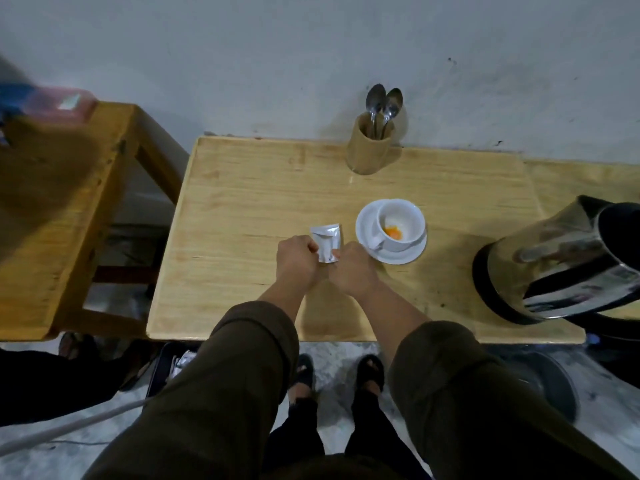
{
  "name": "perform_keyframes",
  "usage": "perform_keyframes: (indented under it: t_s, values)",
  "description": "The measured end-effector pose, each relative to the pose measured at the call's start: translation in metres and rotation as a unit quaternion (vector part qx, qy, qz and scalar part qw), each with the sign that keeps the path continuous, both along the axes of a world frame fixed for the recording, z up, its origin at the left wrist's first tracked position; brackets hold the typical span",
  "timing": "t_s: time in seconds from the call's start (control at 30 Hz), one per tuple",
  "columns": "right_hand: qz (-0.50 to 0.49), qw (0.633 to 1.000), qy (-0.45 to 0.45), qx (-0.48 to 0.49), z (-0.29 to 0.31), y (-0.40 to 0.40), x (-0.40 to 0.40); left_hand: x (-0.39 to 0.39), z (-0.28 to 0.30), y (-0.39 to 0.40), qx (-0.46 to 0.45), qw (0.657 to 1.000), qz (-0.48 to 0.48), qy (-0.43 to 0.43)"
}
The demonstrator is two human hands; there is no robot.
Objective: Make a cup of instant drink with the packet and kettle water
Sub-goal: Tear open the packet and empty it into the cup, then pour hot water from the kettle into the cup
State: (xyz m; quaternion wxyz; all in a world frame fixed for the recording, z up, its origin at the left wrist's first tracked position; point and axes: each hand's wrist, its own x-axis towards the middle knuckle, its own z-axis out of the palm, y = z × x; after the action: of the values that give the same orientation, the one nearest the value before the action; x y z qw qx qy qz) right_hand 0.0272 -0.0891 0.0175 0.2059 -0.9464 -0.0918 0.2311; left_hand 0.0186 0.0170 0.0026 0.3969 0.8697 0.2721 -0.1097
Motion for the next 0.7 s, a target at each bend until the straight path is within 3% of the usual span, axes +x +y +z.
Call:
perform_keyframes:
  t_s: [0.3,0.53,0.7]
  values:
    - [0.000,1.000,0.029,-0.008,-0.011,-0.004,0.003,0.003,-0.007,-0.004,0.011,1.000,0.011,0.001]
    - [0.043,0.997,0.006,-0.070,-0.021,-0.005,0.002,0.001,-0.007,-0.008,0.070,0.996,-0.046,0.014]
    - [0.038,0.998,0.003,-0.058,-0.017,-0.005,-0.001,-0.001,-0.003,-0.011,0.084,0.994,-0.062,0.041]
